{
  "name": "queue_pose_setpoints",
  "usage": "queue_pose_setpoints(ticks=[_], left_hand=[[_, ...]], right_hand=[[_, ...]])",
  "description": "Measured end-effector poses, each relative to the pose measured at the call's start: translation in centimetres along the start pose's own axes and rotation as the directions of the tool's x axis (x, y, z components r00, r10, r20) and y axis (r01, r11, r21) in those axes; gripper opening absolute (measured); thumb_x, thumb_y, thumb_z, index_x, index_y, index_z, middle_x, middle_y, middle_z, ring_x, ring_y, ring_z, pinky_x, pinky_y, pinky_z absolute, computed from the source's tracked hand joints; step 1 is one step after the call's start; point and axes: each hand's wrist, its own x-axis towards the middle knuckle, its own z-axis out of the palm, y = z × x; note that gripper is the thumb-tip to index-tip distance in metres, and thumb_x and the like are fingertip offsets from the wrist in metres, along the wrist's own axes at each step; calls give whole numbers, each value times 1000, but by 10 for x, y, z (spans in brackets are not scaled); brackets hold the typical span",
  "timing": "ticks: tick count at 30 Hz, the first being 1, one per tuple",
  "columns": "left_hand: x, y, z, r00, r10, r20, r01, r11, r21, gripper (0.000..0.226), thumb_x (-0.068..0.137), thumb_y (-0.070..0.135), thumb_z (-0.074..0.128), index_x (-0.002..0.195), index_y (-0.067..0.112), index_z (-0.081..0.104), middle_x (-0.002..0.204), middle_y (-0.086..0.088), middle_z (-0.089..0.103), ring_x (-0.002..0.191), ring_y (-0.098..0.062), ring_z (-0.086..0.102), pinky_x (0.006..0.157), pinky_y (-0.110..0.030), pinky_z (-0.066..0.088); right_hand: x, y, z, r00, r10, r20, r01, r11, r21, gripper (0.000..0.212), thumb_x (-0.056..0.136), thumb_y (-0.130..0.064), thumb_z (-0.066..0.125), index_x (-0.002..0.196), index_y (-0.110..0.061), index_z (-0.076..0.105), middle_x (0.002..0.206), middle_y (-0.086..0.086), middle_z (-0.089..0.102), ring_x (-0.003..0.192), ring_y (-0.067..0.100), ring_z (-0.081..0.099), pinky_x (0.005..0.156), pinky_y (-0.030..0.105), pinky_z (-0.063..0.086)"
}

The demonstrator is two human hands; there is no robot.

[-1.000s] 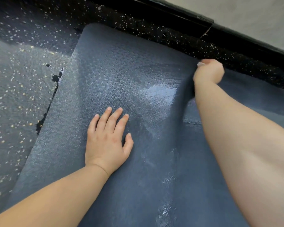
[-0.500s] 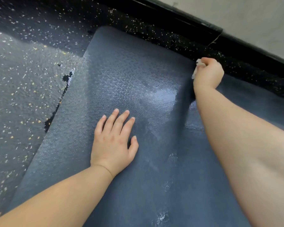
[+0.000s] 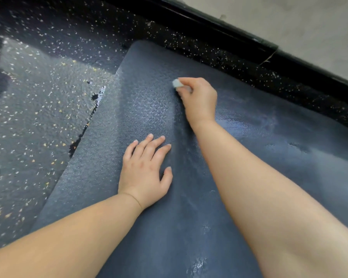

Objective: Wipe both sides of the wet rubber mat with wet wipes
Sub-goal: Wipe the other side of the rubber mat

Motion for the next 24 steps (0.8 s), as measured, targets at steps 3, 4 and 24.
queue_pose_setpoints(ticks=[3, 4, 24], left_hand=[[4, -12, -11, 999, 38, -4, -38, 996, -75, 51, 77, 37, 39, 111, 12, 67, 119, -5, 64, 115, -29, 57, 98, -43, 38], [6, -20, -16, 998, 57, -9, -57, 997, -54, 50, 77, 35, 39, 110, 11, 68, 115, -6, 65, 109, -30, 61, 91, -43, 43], [0, -78, -24, 997, 81, 0, -79, 980, 181, 55, 83, 33, 39, 127, 9, 60, 136, -13, 53, 126, -37, 48, 105, -48, 29]], right_hand=[[5, 27, -29, 963, 211, -170, -212, 977, 14, 18, 88, -18, 56, 96, -14, 72, 106, 5, 62, 97, 20, 57, 81, 21, 39], [9, 34, -33, 947, 271, -170, -275, 962, 5, 20, 90, -18, 54, 98, -14, 71, 109, 6, 60, 98, 22, 58, 84, 26, 44], [73, 33, 1, 890, 410, -199, -431, 900, -72, 28, 92, -10, 41, 94, -19, 67, 102, 4, 58, 80, 11, 52, 65, 21, 36]])
